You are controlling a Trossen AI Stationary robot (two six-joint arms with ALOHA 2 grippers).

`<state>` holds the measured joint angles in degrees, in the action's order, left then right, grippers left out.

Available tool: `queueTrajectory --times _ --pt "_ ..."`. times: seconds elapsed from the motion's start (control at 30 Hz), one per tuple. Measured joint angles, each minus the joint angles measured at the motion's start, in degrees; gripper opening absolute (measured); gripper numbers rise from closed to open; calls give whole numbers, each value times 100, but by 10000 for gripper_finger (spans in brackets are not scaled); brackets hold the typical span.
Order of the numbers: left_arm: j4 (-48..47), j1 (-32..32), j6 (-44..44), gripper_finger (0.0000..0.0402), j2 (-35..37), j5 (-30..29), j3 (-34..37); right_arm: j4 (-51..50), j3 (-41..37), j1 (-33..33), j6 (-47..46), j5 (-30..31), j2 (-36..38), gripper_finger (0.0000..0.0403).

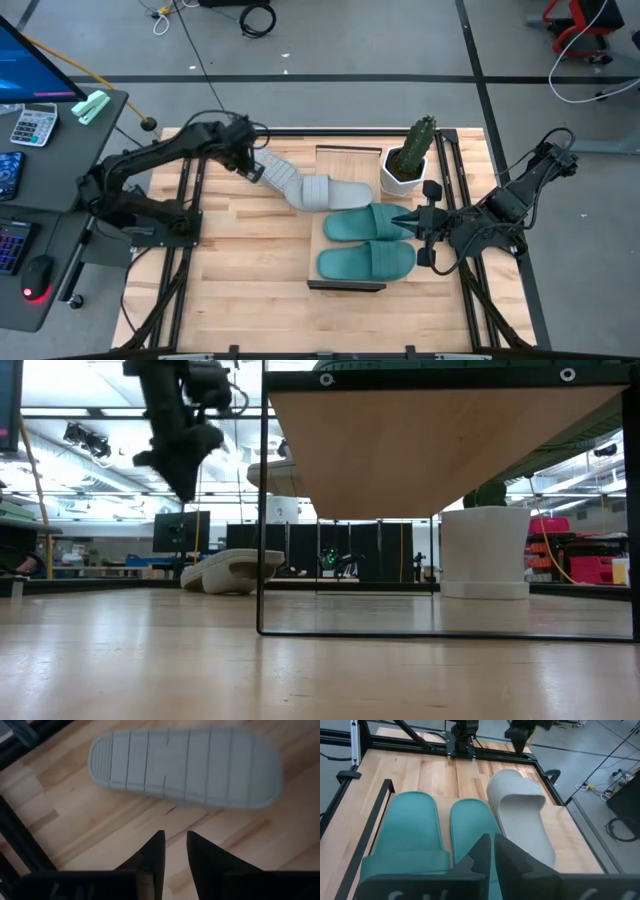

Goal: Pick and place slides into the shelf
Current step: Put the gray slide on the shelf

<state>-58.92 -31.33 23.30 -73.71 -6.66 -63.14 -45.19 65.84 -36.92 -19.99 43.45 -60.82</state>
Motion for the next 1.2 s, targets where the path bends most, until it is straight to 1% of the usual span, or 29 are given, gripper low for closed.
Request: queueTrajectory --times 0.13,0.27,0.43,0.53,0.67,0.73,0.9,0.97,1.03,1.13,1.17,1.2 --pt "270 2 -269 92 21 -13 607 6 0 1 -4 -3 0 30" --pt "660 2 -301 98 19 -17 1109 71 0 1 -102 -3 0 30" --pt "793 10 -514 106 10 9 1307 74 0 1 -310 -3 0 30" --pt "1051 9 -736 107 17 288 1290 74 0 1 -388 -3 0 30" --pt "1601 19 -765 100 54 1140 1285 78 0 3 -407 -3 0 30" --pt "1776 129 -888 96 54 1180 1283 96 0 3 -427 -1 0 30" --pt "1872 598 -1725 92 54 945 1281 122 0 3 -457 -1 0 30" --pt "1878 833 -2171 92 54 718 1281 122 0 3 -457 19 0 30" --pt "1859 1001 -2511 91 54 371 1281 118 0 3 -457 84 0 30" --pt "1720 986 -2549 88 54 -464 1279 116 0 3 -444 168 0 30" --pt "1677 880 -2454 87 54 -645 1279 116 0 5 -443 193 0 30" --pt "1674 729 -2283 87 54 -667 1279 116 0 5 -442 212 0 30"
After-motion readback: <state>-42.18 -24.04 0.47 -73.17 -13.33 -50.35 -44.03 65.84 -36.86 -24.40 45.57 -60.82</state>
